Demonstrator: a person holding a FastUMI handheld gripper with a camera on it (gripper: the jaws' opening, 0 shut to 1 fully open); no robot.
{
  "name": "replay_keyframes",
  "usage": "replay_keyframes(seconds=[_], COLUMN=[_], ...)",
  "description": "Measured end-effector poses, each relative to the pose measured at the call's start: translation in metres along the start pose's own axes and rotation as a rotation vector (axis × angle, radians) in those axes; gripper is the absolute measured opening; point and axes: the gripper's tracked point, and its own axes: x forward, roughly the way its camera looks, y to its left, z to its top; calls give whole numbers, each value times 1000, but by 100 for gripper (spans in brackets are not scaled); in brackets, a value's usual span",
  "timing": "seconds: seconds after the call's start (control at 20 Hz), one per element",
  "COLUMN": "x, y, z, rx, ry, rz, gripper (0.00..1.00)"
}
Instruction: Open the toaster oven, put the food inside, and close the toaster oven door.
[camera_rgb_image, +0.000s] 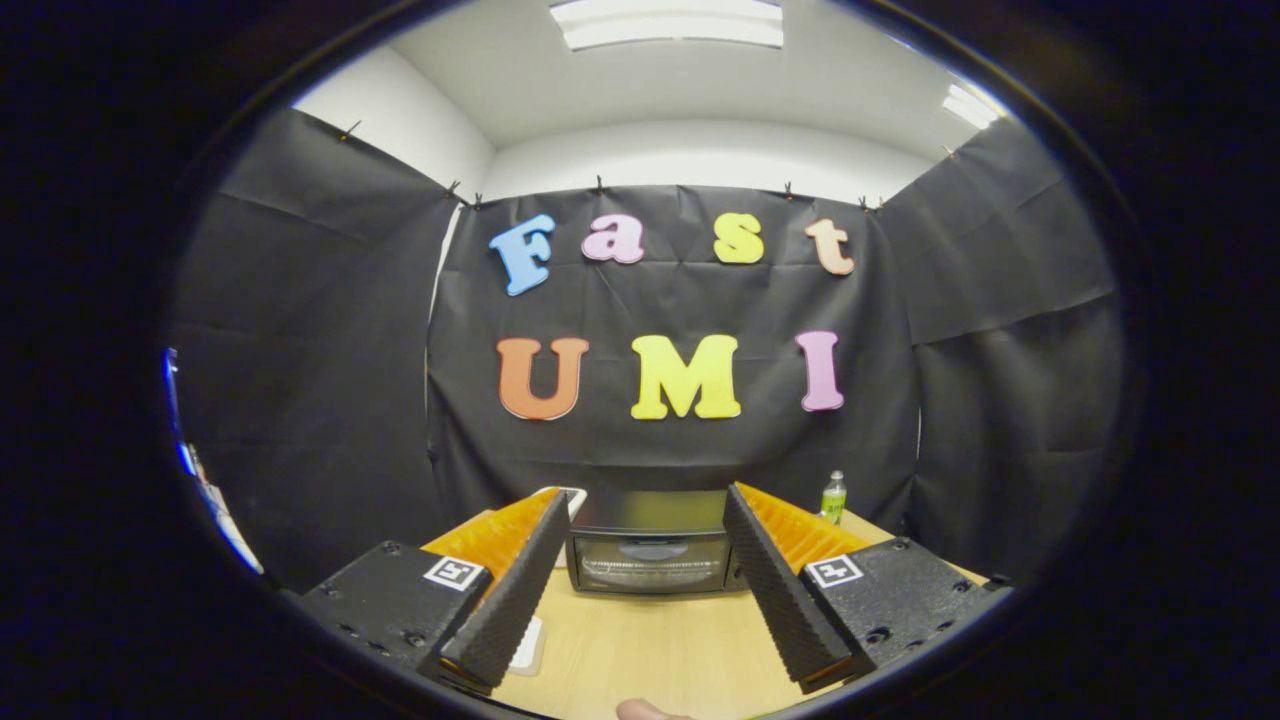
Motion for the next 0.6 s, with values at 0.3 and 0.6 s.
replay_keyframes(seconds=[0.3, 0.6], x=[-1, 0], y=[-13, -30], z=[-4, -6], rx=[-5, 36], ry=[6, 4], rz=[-10, -38], gripper=[100, 100])
